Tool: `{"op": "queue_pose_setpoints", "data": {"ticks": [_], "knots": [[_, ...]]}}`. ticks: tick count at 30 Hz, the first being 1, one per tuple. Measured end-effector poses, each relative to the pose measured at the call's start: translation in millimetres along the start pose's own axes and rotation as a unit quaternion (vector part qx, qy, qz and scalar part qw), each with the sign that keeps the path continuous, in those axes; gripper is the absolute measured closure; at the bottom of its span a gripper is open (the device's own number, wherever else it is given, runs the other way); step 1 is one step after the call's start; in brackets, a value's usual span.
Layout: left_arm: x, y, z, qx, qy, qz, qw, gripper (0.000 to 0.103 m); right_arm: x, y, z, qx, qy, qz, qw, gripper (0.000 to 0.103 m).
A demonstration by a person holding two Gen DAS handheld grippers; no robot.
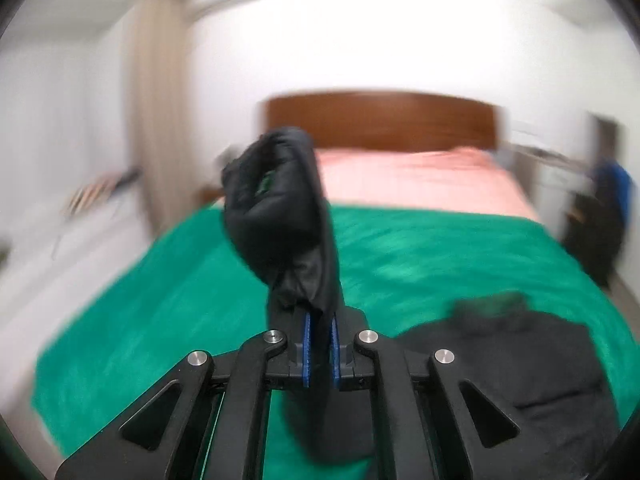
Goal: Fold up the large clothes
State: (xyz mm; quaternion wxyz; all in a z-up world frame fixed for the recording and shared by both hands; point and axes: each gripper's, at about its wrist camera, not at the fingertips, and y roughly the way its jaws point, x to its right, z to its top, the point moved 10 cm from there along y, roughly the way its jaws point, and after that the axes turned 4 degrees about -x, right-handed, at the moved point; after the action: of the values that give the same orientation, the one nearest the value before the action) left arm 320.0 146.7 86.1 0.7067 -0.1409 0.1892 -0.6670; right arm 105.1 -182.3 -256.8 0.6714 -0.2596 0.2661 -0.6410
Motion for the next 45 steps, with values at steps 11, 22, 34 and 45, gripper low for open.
{"op": "queue_pose_setpoints", "data": {"ticks": [11,22,34,45], "knots": [[320.1,61.4,-129.6,-0.122,0.22,-0.141,0.9575,0.005,0.2,0.6,0.4,-0.004,0.001,0.008,1.0,0.0],[206.2,0.3,-241.1,-0.2,0.227,-0.07,0.9505,0.005,-0.6,-0.9,-1.5,-0.023,0.001,0.017,1.0,0.001],[103.8,-1.9,-219.3,-0.138,-0.012,-0.041,0.9895,0.001,0.4,-46.1,94.6,0.07,-0.009,0.006,0.997,0.001],[94.4,47.5,-307.3,-0.15,0.047,-0.052,0.9862,0.0,79.7,37.2,55.8,0.061,0.105,-0.004,0.993,0.001]]}}
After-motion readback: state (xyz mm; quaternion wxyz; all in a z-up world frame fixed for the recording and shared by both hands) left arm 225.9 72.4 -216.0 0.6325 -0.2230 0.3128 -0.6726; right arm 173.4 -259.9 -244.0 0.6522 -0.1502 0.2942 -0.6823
